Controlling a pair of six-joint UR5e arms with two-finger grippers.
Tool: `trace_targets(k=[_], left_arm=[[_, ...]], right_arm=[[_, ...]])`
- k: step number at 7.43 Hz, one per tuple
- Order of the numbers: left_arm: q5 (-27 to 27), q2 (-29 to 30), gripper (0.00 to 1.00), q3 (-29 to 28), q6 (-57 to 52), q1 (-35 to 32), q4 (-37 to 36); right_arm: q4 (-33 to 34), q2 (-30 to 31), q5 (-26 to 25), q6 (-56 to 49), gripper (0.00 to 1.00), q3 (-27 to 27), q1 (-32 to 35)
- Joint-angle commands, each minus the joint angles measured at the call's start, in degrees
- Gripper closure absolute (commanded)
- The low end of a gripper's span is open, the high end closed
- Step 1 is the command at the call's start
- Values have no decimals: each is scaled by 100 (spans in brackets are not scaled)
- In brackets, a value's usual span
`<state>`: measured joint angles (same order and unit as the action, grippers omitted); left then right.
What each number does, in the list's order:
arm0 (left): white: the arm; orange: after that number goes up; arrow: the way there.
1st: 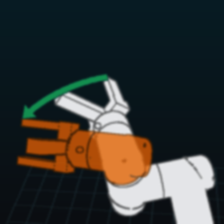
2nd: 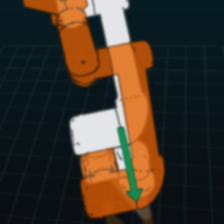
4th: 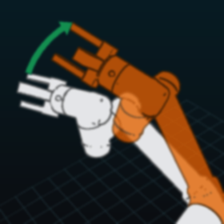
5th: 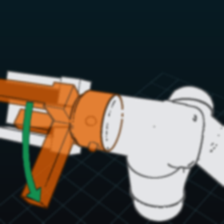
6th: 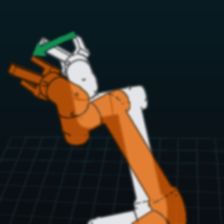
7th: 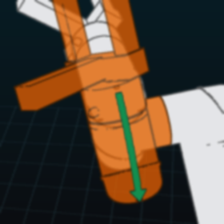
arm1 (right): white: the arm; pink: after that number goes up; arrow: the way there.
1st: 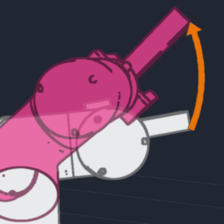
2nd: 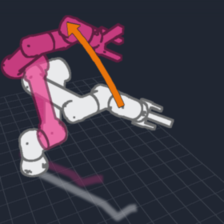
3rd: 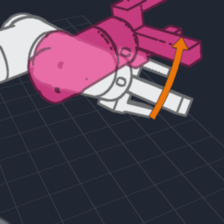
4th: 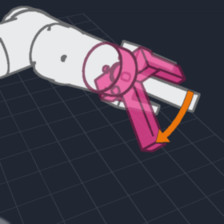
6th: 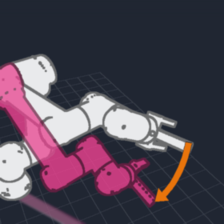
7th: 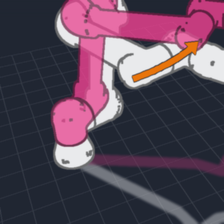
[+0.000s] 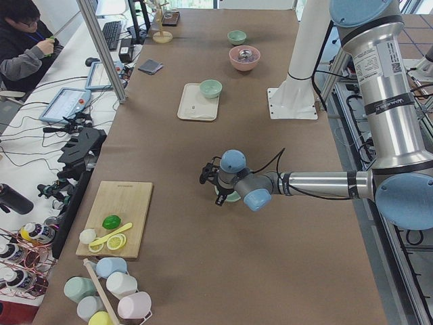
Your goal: Stack green bowls together
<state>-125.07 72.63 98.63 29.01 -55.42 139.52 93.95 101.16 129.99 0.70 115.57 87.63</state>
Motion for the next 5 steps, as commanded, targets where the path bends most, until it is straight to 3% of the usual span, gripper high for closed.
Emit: trace_targets(k=[1,5], left_arm=[[9,-3,49,-1,0,66,5],[9,-3,52,-37,-9,136,5]], right_arm=[[0,0,0,0,0,1,0],[0,0,9,0,0,-8,0]])
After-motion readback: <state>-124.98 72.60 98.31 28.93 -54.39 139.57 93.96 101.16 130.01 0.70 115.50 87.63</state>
